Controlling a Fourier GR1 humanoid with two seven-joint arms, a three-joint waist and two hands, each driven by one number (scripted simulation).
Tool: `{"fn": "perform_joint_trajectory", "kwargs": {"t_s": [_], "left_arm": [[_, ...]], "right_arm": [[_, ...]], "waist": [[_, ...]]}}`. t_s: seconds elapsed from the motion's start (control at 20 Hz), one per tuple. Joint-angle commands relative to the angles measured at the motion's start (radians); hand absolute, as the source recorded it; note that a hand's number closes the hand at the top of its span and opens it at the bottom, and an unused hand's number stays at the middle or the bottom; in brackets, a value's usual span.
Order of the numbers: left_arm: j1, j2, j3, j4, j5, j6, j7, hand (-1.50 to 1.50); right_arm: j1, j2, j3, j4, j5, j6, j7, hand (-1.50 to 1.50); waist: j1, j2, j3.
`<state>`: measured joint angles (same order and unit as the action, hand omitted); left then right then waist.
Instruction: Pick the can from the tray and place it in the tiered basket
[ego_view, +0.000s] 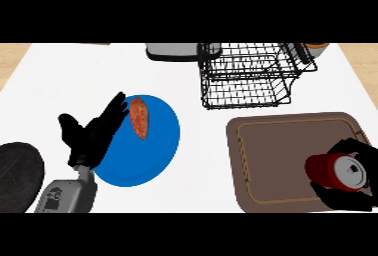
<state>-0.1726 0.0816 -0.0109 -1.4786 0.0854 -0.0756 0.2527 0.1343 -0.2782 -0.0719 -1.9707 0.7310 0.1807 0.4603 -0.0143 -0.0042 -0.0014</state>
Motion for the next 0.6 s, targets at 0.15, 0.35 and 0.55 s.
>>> {"fn": "perform_joint_trajectory", "kwargs": {"t_s": [0.15,0.35,0.55], "left_arm": [[0.030,0.011,0.005,-0.028,0.009,-0.018,-0.011,0.00],[0.012,0.005,0.001,0.004,0.001,-0.021,-0.013,0.00],[0.014,0.006,0.014,0.035,0.016,-0.039,-0.041,0.00]], "right_arm": [[-0.051,-0.025,-0.128,-0.390,-0.166,0.123,0.166,1.50],[-0.209,-0.121,-0.230,-0.448,-0.252,0.211,0.274,1.50],[-0.428,-0.198,-0.266,-0.400,-0.335,0.284,0.407,1.50]], "waist": [[0.003,-0.001,0.000],[0.009,0.002,0.000],[0.015,0.003,-0.001]]}}
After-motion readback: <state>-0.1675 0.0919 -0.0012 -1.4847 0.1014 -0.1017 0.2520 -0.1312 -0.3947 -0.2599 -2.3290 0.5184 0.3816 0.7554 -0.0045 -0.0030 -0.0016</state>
